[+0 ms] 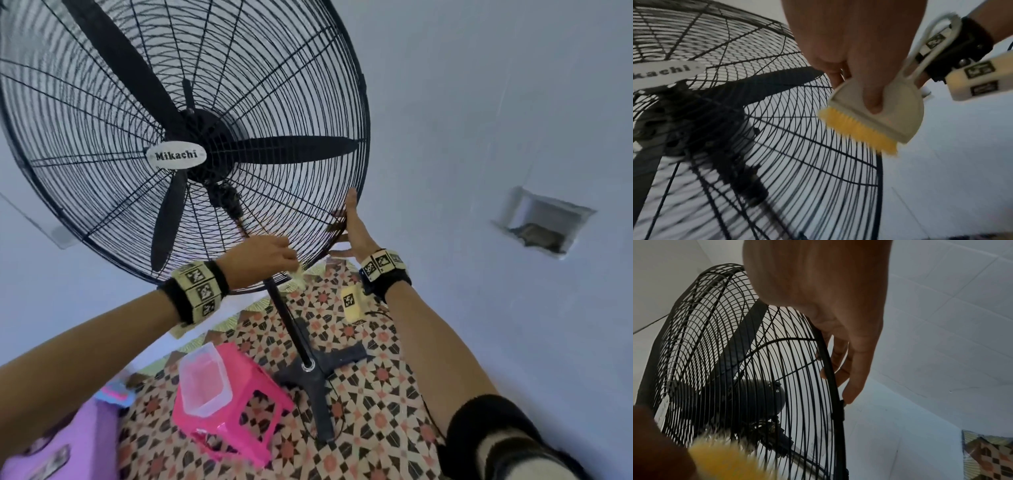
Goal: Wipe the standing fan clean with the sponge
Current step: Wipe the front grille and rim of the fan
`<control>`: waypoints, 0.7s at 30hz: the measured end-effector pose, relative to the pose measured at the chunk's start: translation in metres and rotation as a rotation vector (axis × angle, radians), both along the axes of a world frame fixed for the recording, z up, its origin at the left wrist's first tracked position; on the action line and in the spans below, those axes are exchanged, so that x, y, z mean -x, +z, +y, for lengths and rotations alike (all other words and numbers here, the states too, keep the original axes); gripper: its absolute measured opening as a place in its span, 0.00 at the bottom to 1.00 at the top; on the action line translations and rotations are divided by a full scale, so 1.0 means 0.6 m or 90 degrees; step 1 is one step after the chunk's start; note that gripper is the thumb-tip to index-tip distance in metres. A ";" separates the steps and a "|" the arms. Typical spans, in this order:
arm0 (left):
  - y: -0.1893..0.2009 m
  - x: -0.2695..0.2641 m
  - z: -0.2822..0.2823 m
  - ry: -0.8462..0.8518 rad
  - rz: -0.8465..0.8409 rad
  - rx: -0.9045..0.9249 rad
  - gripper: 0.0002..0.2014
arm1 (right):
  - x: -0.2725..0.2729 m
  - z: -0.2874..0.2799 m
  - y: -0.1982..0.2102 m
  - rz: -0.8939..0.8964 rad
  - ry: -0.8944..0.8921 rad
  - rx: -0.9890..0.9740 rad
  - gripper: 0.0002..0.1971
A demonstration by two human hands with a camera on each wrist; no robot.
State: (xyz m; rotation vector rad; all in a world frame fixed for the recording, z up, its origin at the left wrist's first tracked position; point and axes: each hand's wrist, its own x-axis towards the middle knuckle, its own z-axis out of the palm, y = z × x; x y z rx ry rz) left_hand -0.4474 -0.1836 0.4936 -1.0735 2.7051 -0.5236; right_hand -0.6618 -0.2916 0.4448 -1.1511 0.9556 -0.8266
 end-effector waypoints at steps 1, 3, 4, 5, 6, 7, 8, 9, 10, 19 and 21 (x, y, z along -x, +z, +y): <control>0.003 0.000 -0.001 -0.003 0.009 0.004 0.15 | 0.000 0.000 0.000 0.005 -0.004 0.004 0.62; 0.023 0.025 -0.018 -0.040 0.053 0.057 0.16 | 0.001 0.007 0.009 0.013 -0.005 0.012 0.59; 0.039 0.043 -0.027 -0.062 0.066 0.091 0.15 | 0.003 0.011 0.014 0.011 -0.004 0.017 0.56; 0.052 0.057 -0.034 -0.083 0.076 0.119 0.13 | 0.005 0.012 0.015 0.006 -0.003 0.021 0.53; 0.060 0.064 -0.037 -0.100 0.079 0.139 0.12 | 0.008 0.012 0.015 0.000 -0.002 0.024 0.51; 0.061 0.063 -0.036 -0.112 0.067 0.145 0.12 | 0.011 0.015 0.017 -0.002 0.003 0.027 0.50; 0.052 0.056 -0.030 -0.119 0.039 0.139 0.12 | 0.012 0.016 0.016 -0.004 0.007 0.025 0.49; 0.036 0.041 -0.022 -0.117 0.003 0.122 0.13 | 0.012 0.015 0.013 -0.008 0.007 0.022 0.49; 0.017 0.026 -0.012 -0.104 -0.031 0.102 0.14 | 0.011 0.014 0.013 -0.011 0.003 0.018 0.48; 0.016 0.082 -0.001 -0.068 -0.029 0.184 0.13 | 0.014 0.032 0.010 -0.003 0.037 0.077 0.45; 0.012 0.101 0.000 -0.030 -0.057 0.183 0.11 | 0.016 0.033 0.009 -0.017 0.043 0.072 0.43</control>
